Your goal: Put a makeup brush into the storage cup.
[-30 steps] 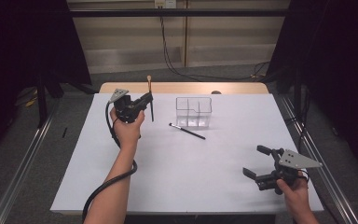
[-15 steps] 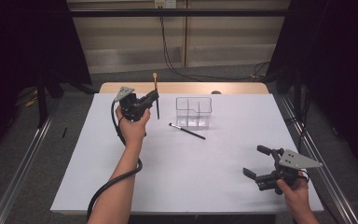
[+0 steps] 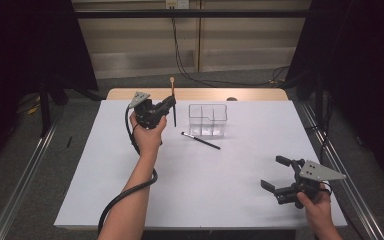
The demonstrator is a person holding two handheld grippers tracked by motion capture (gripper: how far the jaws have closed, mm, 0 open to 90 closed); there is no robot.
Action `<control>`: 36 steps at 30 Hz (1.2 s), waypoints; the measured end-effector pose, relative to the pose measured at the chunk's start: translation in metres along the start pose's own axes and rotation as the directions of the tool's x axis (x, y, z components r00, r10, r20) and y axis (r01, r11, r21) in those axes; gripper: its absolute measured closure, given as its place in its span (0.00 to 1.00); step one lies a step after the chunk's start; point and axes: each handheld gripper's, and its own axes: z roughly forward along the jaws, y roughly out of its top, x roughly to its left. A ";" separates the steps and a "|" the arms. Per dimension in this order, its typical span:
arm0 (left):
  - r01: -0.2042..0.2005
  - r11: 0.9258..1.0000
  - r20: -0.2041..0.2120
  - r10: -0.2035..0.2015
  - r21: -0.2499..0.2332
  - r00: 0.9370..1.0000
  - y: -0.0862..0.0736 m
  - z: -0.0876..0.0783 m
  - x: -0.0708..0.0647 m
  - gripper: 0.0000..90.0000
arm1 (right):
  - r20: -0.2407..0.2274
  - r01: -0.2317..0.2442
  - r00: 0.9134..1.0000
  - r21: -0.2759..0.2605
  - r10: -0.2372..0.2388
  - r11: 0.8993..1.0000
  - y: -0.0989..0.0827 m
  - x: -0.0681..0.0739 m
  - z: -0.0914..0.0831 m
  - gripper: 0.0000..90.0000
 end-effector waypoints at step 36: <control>-0.023 1.000 0.041 0.024 -0.018 0.999 0.003 0.018 -0.018 0.93 | -0.001 0.001 1.000 -0.003 -0.001 1.000 0.000 0.000 0.000 0.00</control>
